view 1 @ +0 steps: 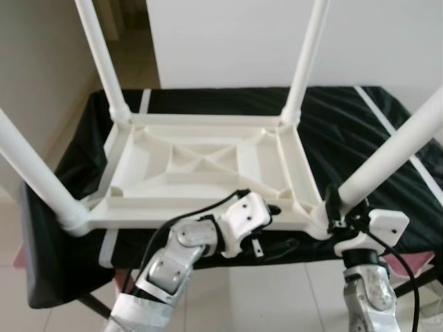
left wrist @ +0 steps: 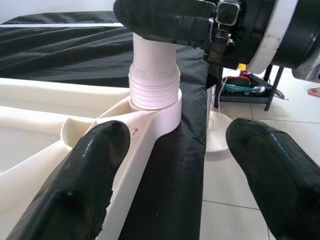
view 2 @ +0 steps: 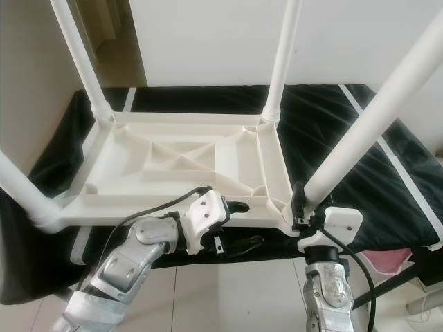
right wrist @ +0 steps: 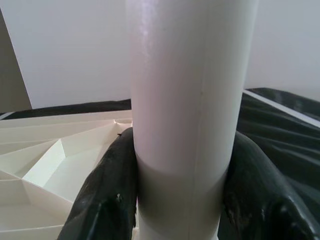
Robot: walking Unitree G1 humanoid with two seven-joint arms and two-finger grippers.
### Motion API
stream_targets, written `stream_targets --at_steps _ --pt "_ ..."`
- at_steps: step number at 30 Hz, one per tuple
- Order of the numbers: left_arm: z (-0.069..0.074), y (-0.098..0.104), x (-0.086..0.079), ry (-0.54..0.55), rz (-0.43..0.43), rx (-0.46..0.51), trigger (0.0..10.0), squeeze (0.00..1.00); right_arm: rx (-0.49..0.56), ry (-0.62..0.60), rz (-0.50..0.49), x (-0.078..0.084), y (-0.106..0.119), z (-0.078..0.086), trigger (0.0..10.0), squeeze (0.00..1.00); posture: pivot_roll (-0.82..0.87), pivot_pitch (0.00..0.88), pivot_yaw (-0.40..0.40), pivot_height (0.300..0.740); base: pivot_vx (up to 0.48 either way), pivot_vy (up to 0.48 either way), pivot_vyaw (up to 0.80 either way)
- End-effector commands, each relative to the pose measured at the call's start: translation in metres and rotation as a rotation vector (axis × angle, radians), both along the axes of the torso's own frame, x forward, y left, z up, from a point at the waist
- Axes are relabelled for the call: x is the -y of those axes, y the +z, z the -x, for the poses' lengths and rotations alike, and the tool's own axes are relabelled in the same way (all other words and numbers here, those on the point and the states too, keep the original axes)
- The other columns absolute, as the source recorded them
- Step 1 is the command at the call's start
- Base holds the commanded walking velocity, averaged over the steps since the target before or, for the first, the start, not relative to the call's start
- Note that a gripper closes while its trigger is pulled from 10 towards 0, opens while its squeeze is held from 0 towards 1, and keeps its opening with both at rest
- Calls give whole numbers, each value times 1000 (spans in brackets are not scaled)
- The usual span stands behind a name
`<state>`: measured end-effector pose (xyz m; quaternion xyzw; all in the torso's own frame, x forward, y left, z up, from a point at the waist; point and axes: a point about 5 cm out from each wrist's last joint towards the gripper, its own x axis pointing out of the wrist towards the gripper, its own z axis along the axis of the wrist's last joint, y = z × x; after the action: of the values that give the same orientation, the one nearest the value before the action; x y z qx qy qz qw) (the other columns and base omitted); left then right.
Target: Building children table
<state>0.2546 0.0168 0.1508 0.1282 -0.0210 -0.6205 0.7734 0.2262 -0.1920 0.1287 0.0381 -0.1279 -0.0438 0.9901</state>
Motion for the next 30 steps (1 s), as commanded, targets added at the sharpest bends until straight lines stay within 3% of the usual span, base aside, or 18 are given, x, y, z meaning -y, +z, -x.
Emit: stream_targets --at_steps 1,19,25,26,30 --pt "-1 3 1 14 1 15 10000 0 -239 -34 -19 3 -32 -1 10000 0 -68 44 22 740 0 0 0" --pt "-1 4 2 24 7 16 10000 0 -348 -76 -66 5 -27 -10 10000 0 -68 51 10 740 0 0 0" --pt "-2 4 1 27 7 19 10000 0 -323 -132 -66 8 -25 -10 10000 0 -67 52 10 740 0 0 0" --pt "-2 5 1 29 8 19 10000 0 -307 -204 -81 9 -24 -11 10000 0 -67 56 9 740 0 0 0" --pt "-3 5 1 30 8 18 10000 0 -289 -294 -116 4 -21 -15 10000 0 -69 57 12 740 0 0 0"
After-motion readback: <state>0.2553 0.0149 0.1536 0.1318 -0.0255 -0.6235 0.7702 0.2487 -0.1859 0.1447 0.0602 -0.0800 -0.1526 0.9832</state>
